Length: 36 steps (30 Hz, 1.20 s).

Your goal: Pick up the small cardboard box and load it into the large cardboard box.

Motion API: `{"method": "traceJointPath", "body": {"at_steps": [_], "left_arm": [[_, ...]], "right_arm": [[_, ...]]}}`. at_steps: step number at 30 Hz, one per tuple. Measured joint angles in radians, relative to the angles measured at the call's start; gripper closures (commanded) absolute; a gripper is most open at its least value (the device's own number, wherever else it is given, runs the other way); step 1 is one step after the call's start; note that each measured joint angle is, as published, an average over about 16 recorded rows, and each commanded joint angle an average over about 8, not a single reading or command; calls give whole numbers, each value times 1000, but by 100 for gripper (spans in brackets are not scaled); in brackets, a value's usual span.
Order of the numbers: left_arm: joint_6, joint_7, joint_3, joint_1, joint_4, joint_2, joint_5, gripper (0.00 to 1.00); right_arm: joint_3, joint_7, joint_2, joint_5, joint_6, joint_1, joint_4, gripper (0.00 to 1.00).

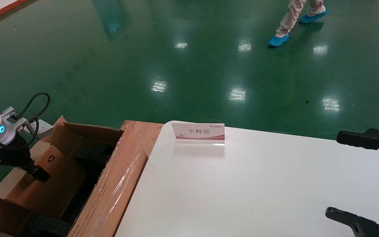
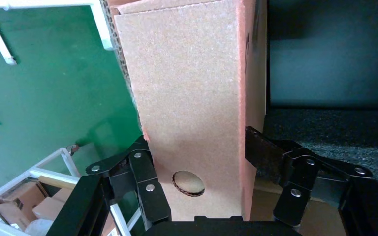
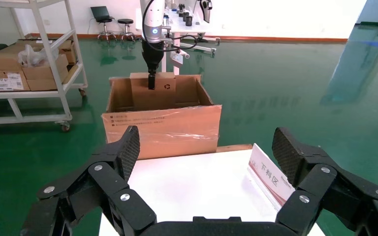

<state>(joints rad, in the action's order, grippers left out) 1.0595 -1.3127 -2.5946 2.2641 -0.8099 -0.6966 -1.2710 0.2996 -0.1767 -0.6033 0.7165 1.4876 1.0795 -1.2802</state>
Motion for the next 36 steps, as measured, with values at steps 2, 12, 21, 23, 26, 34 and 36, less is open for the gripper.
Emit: {"method": "traceJointPath", "body": {"at_steps": [2, 12, 21, 23, 26, 34, 36], "left_arm": [[0, 0, 0, 1, -1, 0, -1, 0], [-1, 0, -1, 4, -3, 1, -3, 0], [-30, 24, 11, 46, -49, 9, -17, 0], [-45, 35, 17, 73, -78, 18, -24, 0], [-73, 58, 32, 128, -140, 40, -35, 0], [-149, 152, 97, 329, -374, 154, -41, 0], [-157, 177, 114, 371, -423, 181, -34, 0]], "right_arm": [[0, 0, 0, 0, 0, 0, 0, 0], [0, 0, 0, 0, 0, 0, 0, 0], [0, 0, 0, 0, 0, 0, 0, 0], [0, 0, 0, 0, 0, 0, 0, 0], [0, 0, 0, 0, 0, 0, 1, 0], [1, 1, 0, 0, 0, 1, 1, 0], [1, 1, 0, 0, 0, 1, 1, 0]]}}
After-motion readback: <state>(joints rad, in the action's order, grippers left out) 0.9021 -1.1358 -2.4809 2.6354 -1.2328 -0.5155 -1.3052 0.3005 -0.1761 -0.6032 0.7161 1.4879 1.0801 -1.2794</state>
